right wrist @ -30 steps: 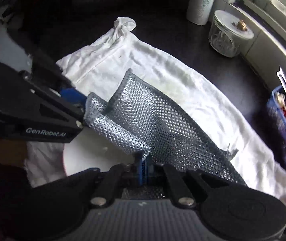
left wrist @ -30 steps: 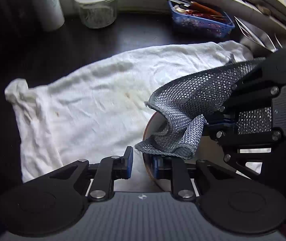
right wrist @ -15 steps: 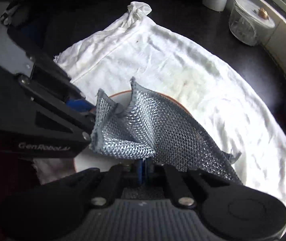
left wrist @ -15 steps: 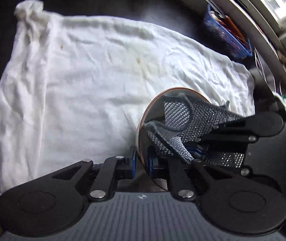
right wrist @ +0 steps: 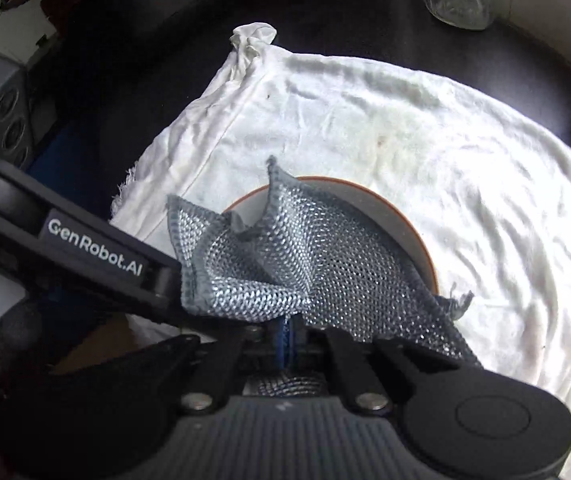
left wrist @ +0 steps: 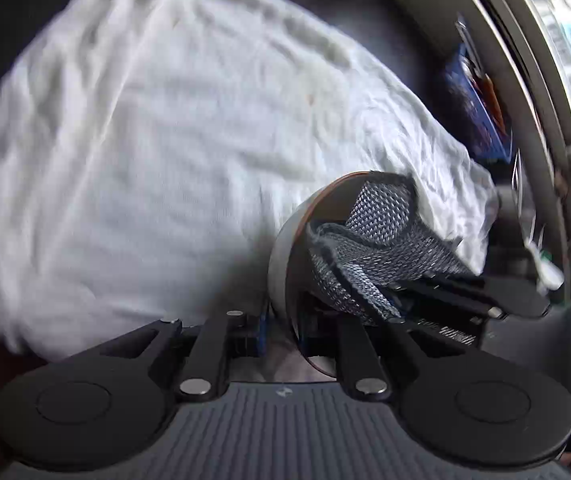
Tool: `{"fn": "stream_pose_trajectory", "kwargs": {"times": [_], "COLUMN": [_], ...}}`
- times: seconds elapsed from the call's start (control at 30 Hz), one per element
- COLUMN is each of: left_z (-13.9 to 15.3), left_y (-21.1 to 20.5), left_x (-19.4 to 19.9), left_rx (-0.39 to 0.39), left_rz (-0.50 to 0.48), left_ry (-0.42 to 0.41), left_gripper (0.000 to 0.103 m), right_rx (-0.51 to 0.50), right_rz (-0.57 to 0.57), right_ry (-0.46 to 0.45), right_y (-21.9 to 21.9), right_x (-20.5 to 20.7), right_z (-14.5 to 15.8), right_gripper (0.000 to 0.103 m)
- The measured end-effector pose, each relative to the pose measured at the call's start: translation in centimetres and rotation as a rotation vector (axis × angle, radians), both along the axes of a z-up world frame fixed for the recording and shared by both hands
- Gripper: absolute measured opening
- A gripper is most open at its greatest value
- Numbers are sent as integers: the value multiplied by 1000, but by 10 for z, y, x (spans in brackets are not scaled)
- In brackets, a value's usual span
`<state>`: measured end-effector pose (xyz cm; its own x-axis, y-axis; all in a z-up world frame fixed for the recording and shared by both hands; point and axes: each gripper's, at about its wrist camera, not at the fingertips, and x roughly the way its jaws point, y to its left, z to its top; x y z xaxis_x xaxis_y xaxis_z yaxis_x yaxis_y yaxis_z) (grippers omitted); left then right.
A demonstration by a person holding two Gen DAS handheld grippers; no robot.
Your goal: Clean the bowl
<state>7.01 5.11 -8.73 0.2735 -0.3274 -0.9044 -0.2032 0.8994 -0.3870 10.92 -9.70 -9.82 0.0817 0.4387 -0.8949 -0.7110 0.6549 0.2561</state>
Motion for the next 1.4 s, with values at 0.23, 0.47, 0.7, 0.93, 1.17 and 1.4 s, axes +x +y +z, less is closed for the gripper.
{"fn": "stream_pose_trajectory", "kwargs": {"times": [0.23,0.47,0.7,0.93,1.17,1.4], "left_z": [20,18,-10,-32,-22,15], "left_y": [-44,-46,7,33,17,-40], "left_x": [11,7,3,-10,-7,6], "left_rx": [381,385,-40,-264,-183,353], "left_rz": [-476,-538,17,326,222,-373], "left_ry": [-237,-263,-12,135,90,-198], "left_gripper": [13,11,9,12,11,14], "right_rx": [-191,-290,-158,-23,65,-104], "right_rz": [207,367,151,-31,-96,101], "right_ry": [-285,-333,-151,-34,44,-186], "right_y": [13,24,17,0,-1,5], "right_x": [-16,-19,-6,3,0,-10], "right_z": [21,7,-2,4,5,16], "right_gripper": [3,3,3,3,3,3]}}
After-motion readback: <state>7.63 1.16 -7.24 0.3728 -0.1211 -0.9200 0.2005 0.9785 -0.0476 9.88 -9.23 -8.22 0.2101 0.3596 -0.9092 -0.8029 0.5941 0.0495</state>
